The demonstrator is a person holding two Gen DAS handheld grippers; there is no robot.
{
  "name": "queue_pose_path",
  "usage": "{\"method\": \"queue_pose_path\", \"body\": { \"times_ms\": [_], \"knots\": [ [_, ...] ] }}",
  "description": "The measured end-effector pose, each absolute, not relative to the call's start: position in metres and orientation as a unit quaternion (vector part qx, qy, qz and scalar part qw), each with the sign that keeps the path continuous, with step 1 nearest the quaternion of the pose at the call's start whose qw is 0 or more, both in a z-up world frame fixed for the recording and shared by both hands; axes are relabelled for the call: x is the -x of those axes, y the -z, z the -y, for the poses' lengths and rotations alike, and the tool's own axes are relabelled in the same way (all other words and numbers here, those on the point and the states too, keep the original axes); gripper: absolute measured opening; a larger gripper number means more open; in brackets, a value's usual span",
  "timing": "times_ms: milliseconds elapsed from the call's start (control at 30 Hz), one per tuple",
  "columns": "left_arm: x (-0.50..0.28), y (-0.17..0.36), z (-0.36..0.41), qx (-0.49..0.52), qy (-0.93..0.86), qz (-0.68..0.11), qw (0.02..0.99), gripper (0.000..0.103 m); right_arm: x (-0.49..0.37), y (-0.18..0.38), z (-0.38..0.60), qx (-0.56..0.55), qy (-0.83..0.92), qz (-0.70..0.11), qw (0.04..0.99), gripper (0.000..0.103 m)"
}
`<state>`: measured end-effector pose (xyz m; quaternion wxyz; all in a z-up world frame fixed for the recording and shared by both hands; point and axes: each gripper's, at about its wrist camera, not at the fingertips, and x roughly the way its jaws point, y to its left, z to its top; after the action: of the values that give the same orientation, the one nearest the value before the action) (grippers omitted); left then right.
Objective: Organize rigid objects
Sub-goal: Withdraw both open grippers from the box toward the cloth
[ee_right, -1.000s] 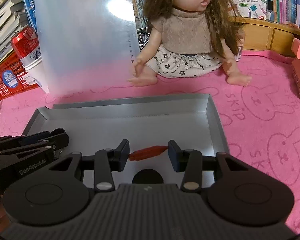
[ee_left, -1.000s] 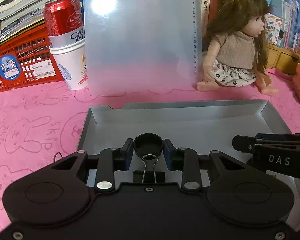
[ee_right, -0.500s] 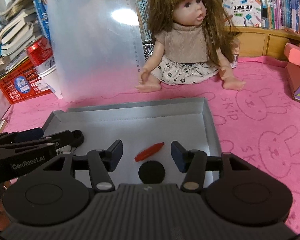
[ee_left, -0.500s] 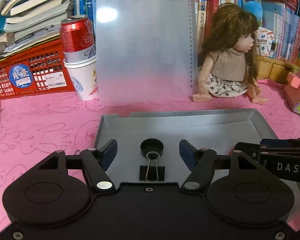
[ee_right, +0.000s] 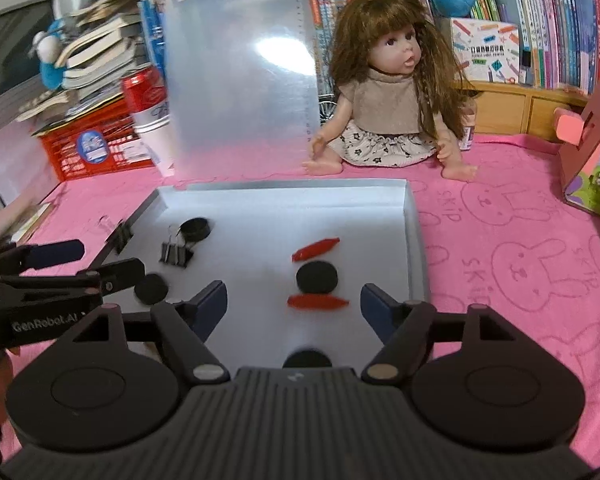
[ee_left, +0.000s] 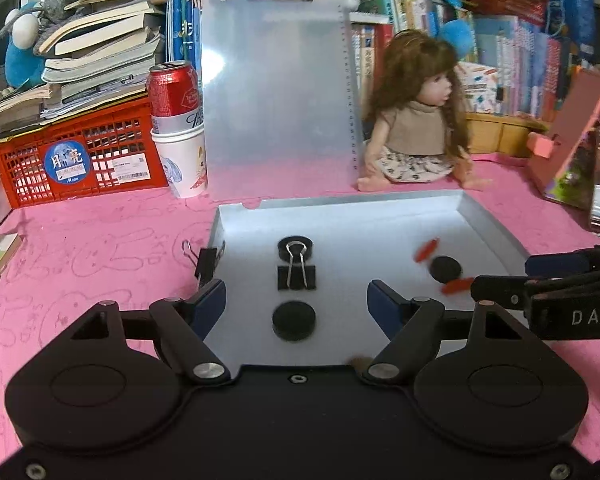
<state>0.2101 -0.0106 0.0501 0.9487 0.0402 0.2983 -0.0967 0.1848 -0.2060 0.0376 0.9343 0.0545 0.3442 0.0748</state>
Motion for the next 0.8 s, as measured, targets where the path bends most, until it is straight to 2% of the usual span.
{"method": "queue_pose_path", "body": {
  "times_ms": [300, 433, 800],
  "knots": [
    [-0.155, -0.043, 0.006, -0.033, 0.125, -0.3, 0.945, 0.077, -0.135, -0.026, 0.214, -0.072, -0.093, -0.338, 0.934, 0.085],
    [-0.134, -0.038, 0.005, -0.024, 0.135, -0.307, 0.942, 0.077, -0.111, -0.026, 0.21, -0.036, -0.085, -0.308, 0.947, 0.088],
    [-0.089, -0.035, 0.005, -0.008, 0.146, -0.301, 0.942, 0.077, -0.071, -0.03, 0.209, -0.021, -0.105, -0.283, 0.953, 0.088]
  ]
}}
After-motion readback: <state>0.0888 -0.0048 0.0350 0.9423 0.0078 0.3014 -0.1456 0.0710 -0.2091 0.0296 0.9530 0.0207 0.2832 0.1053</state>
